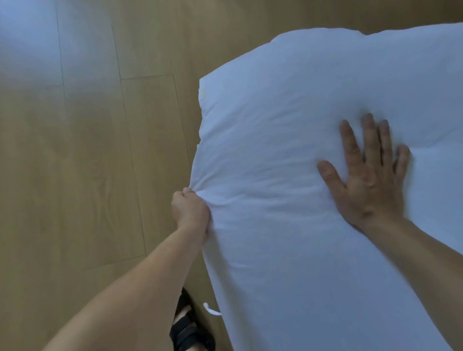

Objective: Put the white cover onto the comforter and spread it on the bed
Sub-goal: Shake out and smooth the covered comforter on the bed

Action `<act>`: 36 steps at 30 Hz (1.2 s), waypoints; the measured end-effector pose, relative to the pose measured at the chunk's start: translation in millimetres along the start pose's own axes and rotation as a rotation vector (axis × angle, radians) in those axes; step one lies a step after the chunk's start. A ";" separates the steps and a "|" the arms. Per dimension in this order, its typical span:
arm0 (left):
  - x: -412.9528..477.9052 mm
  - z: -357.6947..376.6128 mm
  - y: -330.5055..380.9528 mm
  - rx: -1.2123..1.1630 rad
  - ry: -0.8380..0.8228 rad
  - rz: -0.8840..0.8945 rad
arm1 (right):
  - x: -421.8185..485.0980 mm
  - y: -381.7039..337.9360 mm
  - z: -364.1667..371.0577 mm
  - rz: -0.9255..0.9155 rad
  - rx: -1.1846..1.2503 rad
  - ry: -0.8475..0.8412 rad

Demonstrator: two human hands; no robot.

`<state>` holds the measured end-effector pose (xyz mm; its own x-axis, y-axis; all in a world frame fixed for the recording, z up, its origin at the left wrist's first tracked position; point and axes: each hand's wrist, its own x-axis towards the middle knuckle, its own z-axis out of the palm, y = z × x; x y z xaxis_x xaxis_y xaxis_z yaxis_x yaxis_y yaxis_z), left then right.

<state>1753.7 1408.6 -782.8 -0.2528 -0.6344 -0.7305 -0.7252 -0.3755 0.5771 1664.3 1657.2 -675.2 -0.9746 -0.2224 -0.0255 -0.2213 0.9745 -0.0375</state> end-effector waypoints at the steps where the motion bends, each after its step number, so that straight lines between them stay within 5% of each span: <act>1: 1.0 0.6 -3.9 0.045 0.009 0.011 | -1.3 0.9 0.4 -0.010 -0.011 -0.006; 10: 17.2 -1.3 7.6 0.773 -0.301 -0.018 | -2.9 -0.7 1.6 0.016 -0.082 0.001; 18: 27.9 31.7 95.1 0.137 -0.506 -0.112 | 51.6 -17.6 -15.2 0.046 -0.075 -0.091; 27: 88.5 104.1 160.5 -0.092 -0.538 -0.235 | 147.9 -27.4 -12.6 0.013 -0.036 -0.120; 31: 98.0 117.5 164.6 -0.247 -0.403 -0.254 | 151.7 -27.1 -8.3 0.004 -0.023 -0.099; 36: 127.4 93.8 166.8 -0.194 -0.013 -0.291 | 151.1 -30.7 -4.7 -0.031 -0.056 -0.137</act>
<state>1540.4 1328.5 -813.9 -0.0618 -0.4737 -0.8785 -0.6329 -0.6620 0.4015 1523.7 1593.8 -673.3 -0.9545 -0.2508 -0.1611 -0.2565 0.9664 0.0150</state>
